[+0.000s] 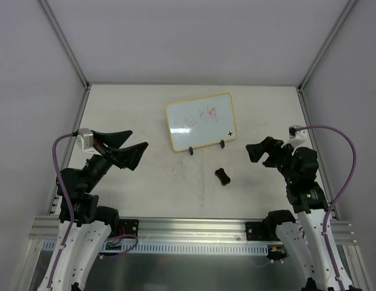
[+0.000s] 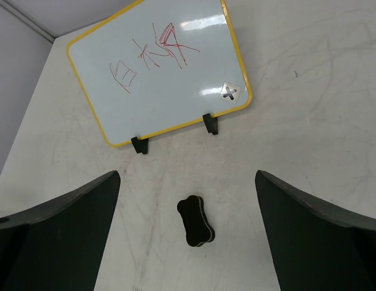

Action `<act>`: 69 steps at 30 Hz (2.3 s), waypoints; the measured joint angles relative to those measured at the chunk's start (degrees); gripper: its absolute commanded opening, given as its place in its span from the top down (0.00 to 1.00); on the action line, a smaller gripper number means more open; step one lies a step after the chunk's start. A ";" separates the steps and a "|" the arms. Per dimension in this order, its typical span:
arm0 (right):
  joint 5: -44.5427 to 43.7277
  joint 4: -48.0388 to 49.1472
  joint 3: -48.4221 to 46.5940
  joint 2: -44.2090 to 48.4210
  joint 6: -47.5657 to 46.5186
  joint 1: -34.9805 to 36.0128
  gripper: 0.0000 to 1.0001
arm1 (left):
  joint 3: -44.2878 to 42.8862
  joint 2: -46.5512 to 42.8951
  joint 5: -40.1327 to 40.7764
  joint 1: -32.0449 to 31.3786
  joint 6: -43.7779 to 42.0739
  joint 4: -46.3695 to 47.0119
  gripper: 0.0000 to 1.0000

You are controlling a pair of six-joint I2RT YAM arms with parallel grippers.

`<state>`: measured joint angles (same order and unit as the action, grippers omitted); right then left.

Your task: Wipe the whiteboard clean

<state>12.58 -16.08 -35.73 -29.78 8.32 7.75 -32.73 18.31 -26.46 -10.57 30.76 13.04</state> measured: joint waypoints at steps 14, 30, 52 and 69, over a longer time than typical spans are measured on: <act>0.02 -0.39 -0.22 -4.22 0.11 0.09 0.01 | -0.98 14.97 -4.61 0.00 1.66 1.62 0.01; -3.45 -3.58 -4.07 -19.71 -6.84 18.53 0.01 | -5.29 45.29 -12.70 6.62 5.90 18.51 0.01; -16.83 -5.09 -5.33 -33.62 -11.39 32.35 0.04 | -18.03 78.20 -26.21 9.57 2.73 35.93 0.01; -22.25 0.39 -2.40 -42.71 -10.56 36.22 0.12 | -23.98 93.79 -30.40 9.57 8.07 46.86 0.06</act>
<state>-9.67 -15.68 -38.13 -72.49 -2.24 43.97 -56.71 112.09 -56.86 -0.99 38.83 59.90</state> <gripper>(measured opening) 0.898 0.940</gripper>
